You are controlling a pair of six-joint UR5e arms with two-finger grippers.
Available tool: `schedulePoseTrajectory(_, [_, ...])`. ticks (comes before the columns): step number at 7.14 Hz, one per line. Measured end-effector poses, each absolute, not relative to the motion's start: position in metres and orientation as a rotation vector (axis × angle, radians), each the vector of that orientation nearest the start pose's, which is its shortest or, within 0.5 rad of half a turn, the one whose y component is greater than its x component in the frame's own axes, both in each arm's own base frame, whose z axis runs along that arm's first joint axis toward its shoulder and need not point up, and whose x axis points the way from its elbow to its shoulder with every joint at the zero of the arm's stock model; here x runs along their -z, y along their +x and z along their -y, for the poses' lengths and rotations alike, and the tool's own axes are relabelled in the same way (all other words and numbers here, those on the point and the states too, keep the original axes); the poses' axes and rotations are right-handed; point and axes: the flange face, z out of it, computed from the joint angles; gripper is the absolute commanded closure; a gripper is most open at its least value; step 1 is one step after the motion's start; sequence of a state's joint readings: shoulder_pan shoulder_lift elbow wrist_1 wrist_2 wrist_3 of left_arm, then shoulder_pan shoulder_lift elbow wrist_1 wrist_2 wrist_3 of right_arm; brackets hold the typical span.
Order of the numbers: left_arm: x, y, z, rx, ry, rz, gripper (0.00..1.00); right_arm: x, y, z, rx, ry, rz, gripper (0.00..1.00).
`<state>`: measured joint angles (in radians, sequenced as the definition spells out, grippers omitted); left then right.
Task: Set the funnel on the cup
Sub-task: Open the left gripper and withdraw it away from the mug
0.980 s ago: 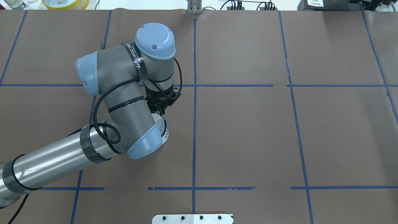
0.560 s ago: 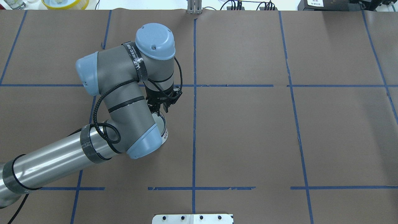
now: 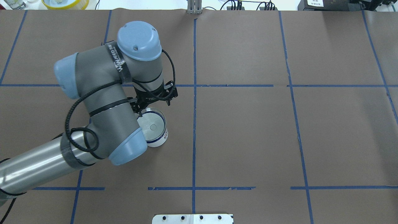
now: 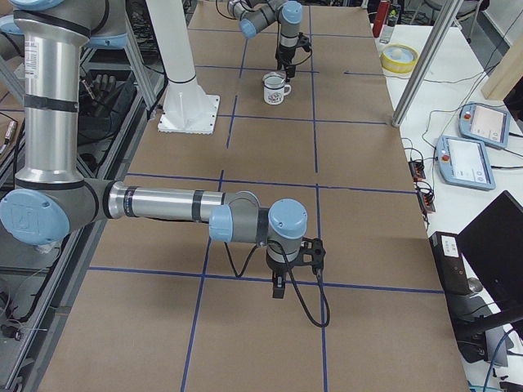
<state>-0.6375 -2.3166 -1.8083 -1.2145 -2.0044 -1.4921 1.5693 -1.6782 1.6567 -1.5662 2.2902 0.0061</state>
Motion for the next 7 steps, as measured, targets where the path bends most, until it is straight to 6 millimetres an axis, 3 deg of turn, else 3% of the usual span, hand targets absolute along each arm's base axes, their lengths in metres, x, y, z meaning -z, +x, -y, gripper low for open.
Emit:
schedulePoseTrajectory(2, [-0.188,0.355,0.453,0.267,-0.011,-0.826,0.00,-0.670,0.067,0.445,-0.010,-0.019,0.719,0.00])
schedulePoseTrajectory(3, [-0.217,0.304,0.464,0.210,0.074,-0.844,0.00,-0.670,0.067,0.445,-0.011,-0.019,0.719,0.00])
schedulePoseTrajectory(5, [-0.306,0.206,0.483,0.064,0.173,-0.832,0.00,-0.671,0.067,0.445,-0.011,-0.020,0.719,0.00])
schedulePoseTrajectory(7, [-0.429,0.106,0.485,-0.051,0.230,-0.818,0.00,-0.670,0.067,0.445,-0.011,-0.020,0.719,0.00])
